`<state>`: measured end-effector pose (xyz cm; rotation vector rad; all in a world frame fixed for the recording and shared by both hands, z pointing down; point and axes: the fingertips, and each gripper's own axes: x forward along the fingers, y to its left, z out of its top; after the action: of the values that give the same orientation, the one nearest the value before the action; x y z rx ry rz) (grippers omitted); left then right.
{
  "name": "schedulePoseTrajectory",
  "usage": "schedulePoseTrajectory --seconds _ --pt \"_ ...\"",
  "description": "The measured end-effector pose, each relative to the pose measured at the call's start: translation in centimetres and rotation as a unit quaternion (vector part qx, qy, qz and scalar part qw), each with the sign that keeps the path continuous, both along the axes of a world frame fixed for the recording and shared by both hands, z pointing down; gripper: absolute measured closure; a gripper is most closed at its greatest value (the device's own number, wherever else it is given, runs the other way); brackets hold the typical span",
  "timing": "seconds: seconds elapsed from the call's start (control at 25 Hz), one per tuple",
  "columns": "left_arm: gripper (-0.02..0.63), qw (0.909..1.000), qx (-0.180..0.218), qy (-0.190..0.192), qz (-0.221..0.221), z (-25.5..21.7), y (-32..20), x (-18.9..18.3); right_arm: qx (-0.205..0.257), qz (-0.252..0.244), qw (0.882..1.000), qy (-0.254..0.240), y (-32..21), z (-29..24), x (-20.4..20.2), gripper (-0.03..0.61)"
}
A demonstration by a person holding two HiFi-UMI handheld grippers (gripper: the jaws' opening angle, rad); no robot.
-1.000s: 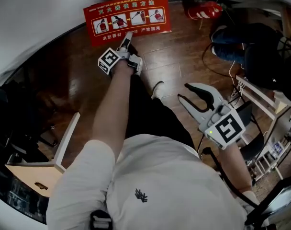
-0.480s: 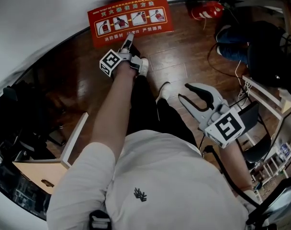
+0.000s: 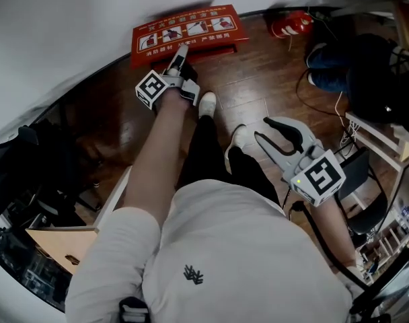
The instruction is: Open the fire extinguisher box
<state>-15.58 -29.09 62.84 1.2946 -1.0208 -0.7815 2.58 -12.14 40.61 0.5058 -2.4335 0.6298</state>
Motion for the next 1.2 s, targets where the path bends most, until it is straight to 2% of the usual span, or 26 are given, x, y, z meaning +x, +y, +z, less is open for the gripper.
schedulePoseTrajectory --seconds 0.24,0.36,0.56,0.76,0.88,1.2 --pt "0.526 0.9988 0.047 -0.010 0.011 -3.4 -4.6 -1.5 0.006 0.015 1.000 0.003 -0.9 -0.1 -0.1 0.445" --pt "0.512 0.9979 0.064 0.000 0.010 -4.9 -6.9 -2.1 0.008 0.028 1.000 0.007 -1.1 -0.4 -0.3 0.445" --pt "0.508 0.9970 0.074 -0.018 0.012 -5.4 -10.3 -3.3 0.010 0.046 0.999 0.014 -1.7 -0.3 -0.5 0.445" --pt "0.508 0.9964 0.082 -0.016 0.014 -5.6 -13.4 -4.3 0.009 0.066 0.998 0.020 -2.1 -0.4 -0.7 0.444" --pt "0.529 0.9957 0.090 -0.017 0.012 -5.9 -14.9 -4.9 0.007 0.075 0.997 0.023 -2.1 -0.4 -0.7 0.444" --pt "0.515 0.9940 0.104 -0.029 0.020 -6.4 -15.4 -5.1 0.014 0.089 0.996 0.025 -1.8 -0.8 0.4 0.443"
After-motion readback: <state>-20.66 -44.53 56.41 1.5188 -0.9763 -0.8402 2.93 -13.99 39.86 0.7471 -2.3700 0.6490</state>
